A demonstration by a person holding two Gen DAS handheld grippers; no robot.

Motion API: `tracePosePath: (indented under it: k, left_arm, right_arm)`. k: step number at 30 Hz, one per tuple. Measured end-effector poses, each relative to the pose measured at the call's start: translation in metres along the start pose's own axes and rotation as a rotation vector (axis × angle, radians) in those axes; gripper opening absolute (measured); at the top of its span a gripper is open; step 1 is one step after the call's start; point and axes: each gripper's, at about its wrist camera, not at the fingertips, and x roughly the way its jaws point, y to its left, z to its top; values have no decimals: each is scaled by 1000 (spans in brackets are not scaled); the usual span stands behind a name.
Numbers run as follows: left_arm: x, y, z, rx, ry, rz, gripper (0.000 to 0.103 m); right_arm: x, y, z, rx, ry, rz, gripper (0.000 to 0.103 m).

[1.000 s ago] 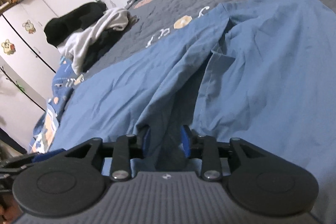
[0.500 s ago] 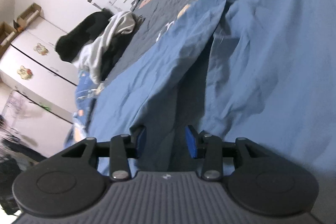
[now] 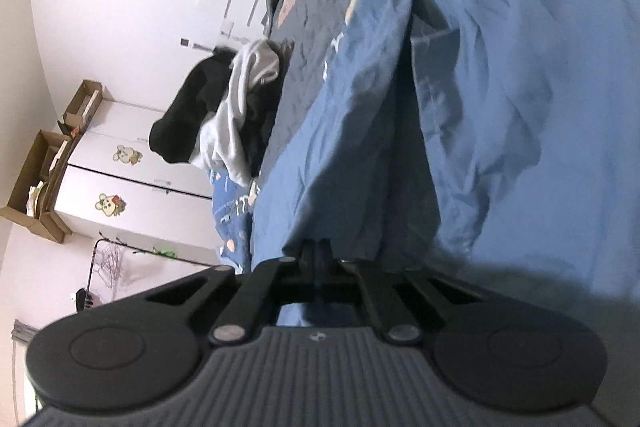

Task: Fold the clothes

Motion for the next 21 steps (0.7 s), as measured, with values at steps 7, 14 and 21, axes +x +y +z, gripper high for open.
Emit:
tracePosePath:
  k: [7,14,21]
  left_arm:
    - [1,0,0,3,0,2,42]
    - [0,-1,0,4,-1,3,42]
    - [0,-1,-1,6,1,3,42]
  right_arm:
    - [-15,12,7,-24,-99,-79,0]
    - [-35,8,15,-21,-211,-237,0]
    - [-32,17,16,-145,-207,-207,5]
